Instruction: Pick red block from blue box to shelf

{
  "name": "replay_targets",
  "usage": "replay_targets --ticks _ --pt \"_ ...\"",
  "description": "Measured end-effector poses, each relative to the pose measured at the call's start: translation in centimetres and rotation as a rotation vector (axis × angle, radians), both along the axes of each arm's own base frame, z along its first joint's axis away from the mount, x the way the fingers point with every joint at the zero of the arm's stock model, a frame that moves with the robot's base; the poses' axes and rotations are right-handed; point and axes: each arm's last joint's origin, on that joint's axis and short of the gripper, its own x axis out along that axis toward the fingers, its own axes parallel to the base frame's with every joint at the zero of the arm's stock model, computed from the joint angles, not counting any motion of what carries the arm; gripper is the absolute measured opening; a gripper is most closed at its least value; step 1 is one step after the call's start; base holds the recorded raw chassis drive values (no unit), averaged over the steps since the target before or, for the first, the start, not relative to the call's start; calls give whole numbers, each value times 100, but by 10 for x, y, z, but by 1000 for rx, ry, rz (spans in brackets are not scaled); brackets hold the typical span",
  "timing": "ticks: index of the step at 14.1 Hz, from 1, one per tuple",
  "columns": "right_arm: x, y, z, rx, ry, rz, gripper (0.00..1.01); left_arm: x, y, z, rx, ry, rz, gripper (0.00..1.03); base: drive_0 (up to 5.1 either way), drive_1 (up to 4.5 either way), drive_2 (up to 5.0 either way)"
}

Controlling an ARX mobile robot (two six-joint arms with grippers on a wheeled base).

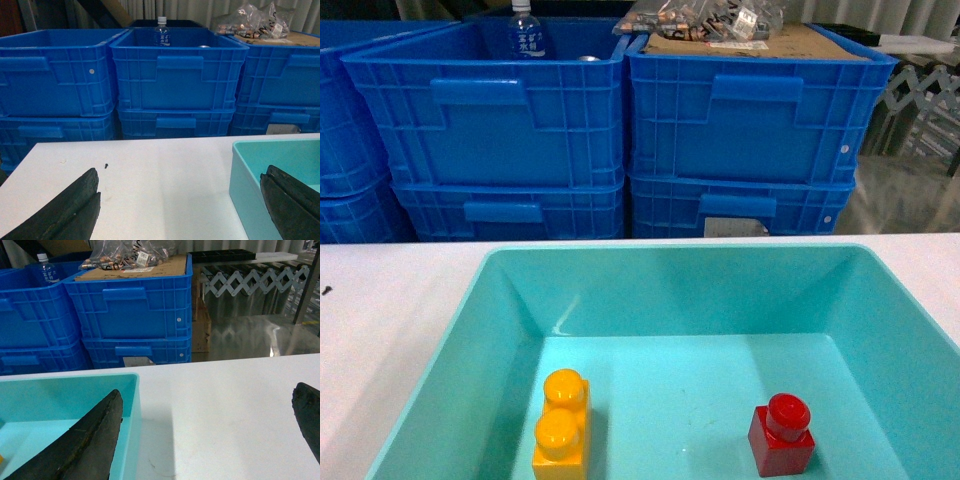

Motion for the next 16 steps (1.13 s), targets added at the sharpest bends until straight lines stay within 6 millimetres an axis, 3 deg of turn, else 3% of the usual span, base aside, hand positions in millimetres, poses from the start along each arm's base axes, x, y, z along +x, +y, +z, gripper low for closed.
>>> replay_targets --ticks 12,13,14,15,16 --pt "0 0 0 0 0 0 98 0 0 0 0 0 0 98 0 0 0" --pt "0 0 -2 9 65 21 98 0 0 0 0 0 0 98 0 0 0" --pt "3 -2 -2 67 240 83 98 0 0 0 0 0 0 98 0 0 0" --pt "14 2 0 178 433 152 98 0 0 0 0 1 0 98 0 0 0" --pt "61 33 41 240 416 251 98 0 0 0 0 0 0 98 0 0 0"
